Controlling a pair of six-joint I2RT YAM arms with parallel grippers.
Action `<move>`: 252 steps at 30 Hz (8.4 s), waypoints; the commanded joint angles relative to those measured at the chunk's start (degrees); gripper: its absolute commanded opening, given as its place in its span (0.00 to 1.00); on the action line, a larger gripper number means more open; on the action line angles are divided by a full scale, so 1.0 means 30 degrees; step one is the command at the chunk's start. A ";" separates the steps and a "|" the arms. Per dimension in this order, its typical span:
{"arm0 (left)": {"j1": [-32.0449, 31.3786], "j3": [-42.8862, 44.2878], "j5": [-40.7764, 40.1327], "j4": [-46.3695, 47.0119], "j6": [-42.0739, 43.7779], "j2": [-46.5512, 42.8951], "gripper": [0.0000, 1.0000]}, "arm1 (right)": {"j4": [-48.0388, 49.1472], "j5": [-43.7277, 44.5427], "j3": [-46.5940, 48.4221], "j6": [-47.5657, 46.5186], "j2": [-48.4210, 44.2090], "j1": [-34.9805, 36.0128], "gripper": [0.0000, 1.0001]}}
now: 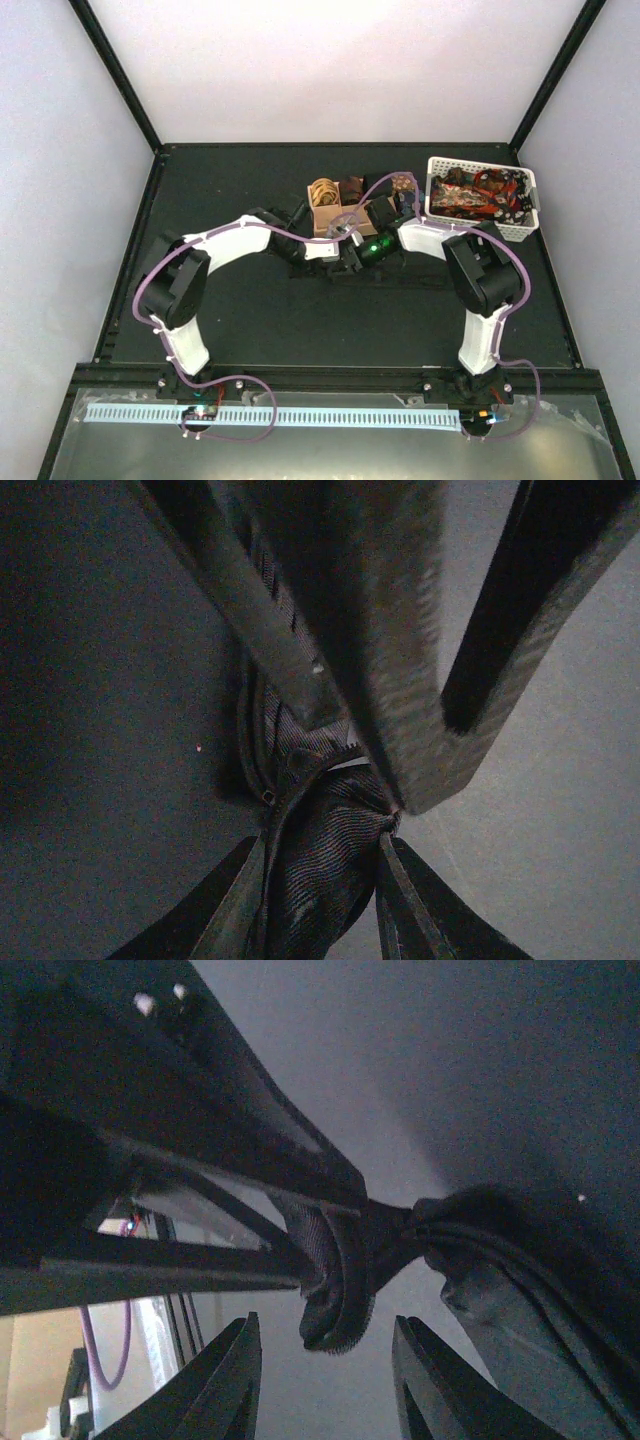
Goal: Roll the ties
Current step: Roll the tie at the center of the board.
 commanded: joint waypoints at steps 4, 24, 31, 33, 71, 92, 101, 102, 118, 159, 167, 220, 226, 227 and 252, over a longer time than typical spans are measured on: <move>-0.0170 0.0873 0.0278 -0.0669 0.0523 0.0646 0.31 | 0.2688 -0.0250 0.0459 0.2196 0.0620 -0.0019 0.40; -0.0142 0.1688 0.0428 -0.1102 0.0063 0.1191 0.34 | 0.1957 0.0209 0.0761 0.1518 0.1352 0.0510 0.07; 0.0840 0.0398 0.1397 0.0646 -0.1446 -0.0279 0.65 | 0.1529 -0.0614 -0.0098 0.1637 0.1257 -0.0469 0.01; 0.0999 -0.0213 0.1518 0.1602 -0.1981 -0.0915 0.71 | 0.1823 -0.1032 -0.0454 0.2091 0.1275 -0.0875 0.01; -0.1090 -0.0931 0.3713 0.5895 -0.3979 -0.1376 0.68 | 0.2184 0.0733 -0.1843 0.2702 0.2550 -0.2727 0.01; -0.0572 -0.6842 0.3194 1.7956 -0.4149 0.0228 0.68 | 0.1589 0.0772 -0.1438 0.2124 0.2693 -0.2723 0.02; -0.0858 -0.4604 0.3357 1.2885 -0.2224 0.0934 0.49 | 0.1184 0.0727 -0.1067 0.1859 0.2495 -0.2713 0.07; -0.0878 -0.4584 0.3456 1.2619 -0.1973 0.0958 0.49 | 0.1139 0.0723 -0.1031 0.1855 0.2495 -0.2710 0.07; -0.1129 -0.3007 0.2216 0.9155 -0.1529 0.1691 0.22 | -0.0577 0.0789 -0.0269 0.0612 0.2023 -0.2840 0.18; -0.0955 0.0324 0.2588 0.6149 -0.3138 0.3750 0.28 | 0.0706 0.3385 -0.0659 0.1102 0.1795 -0.2345 0.01; 0.0592 -0.4709 0.5162 1.4974 -0.5938 0.0979 0.62 | 0.0020 0.4243 -0.0602 0.0833 0.2328 -0.2666 0.01; -0.1490 -0.1470 0.0524 1.1068 -0.6520 0.3973 0.27 | -0.3138 0.1044 0.0055 -0.1469 0.0657 -0.4580 0.20; -0.1857 -0.0870 -0.0516 0.9756 -0.5653 0.4330 0.27 | -0.1857 -0.1008 -0.0903 0.0054 -0.0577 -0.4578 0.42; -0.1948 -0.0796 -0.0672 0.9653 -0.5569 0.4367 0.27 | -0.1361 -0.1164 -0.1029 0.0538 -0.0749 -0.4540 0.42; -0.2763 0.0365 -0.1978 0.8339 -0.4545 0.4937 0.30 | 0.1109 0.1192 -0.0733 0.2509 0.1208 -0.4051 0.28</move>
